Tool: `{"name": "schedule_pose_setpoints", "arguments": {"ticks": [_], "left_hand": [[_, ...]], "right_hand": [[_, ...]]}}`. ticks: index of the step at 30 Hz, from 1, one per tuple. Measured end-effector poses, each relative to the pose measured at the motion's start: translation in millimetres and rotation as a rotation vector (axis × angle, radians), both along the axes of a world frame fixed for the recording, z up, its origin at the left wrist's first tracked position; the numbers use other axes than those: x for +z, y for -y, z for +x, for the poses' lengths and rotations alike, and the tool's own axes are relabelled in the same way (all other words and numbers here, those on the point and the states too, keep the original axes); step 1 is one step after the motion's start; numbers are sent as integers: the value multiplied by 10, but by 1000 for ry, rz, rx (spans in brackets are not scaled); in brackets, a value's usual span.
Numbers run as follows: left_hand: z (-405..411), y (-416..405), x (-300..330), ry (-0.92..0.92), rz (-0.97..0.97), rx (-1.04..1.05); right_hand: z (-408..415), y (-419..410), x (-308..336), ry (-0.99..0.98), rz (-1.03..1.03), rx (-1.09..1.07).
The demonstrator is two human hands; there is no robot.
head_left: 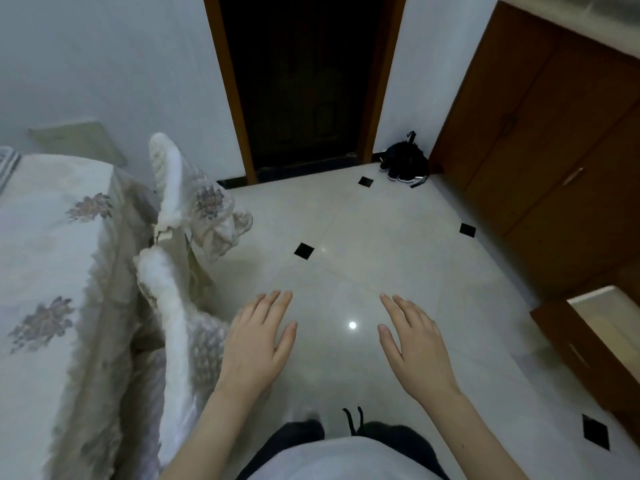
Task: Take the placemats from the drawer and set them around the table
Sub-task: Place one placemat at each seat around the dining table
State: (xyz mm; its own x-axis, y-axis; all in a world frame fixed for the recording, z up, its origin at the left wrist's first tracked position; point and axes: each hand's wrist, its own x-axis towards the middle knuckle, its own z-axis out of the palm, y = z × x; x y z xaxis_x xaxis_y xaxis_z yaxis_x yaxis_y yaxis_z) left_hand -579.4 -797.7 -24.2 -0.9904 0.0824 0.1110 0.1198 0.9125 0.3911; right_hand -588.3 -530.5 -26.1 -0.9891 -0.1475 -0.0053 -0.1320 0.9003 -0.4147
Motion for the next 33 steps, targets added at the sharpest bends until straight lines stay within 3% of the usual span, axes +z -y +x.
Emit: {"name": "schedule_pose_setpoints", "arguments": {"ticks": [5,10,19,25,33], "left_hand": [[-941,141,89,-54,-14,29],[-1823,33,-128,21,-10,81],[-3646,-161,34,30,15,298],[-4628,60,252,-6,42,464],[-5355,726,-31,59,69,597]], "right_hand": [[-922,70,33,-17,-12,30],[-1935,13,-108,8,-23,72],[-4363,-57,20,27,-37,266],[-5762,340,263,-28,-25,435],[-6770,1223,-41,47,-48,562]]}}
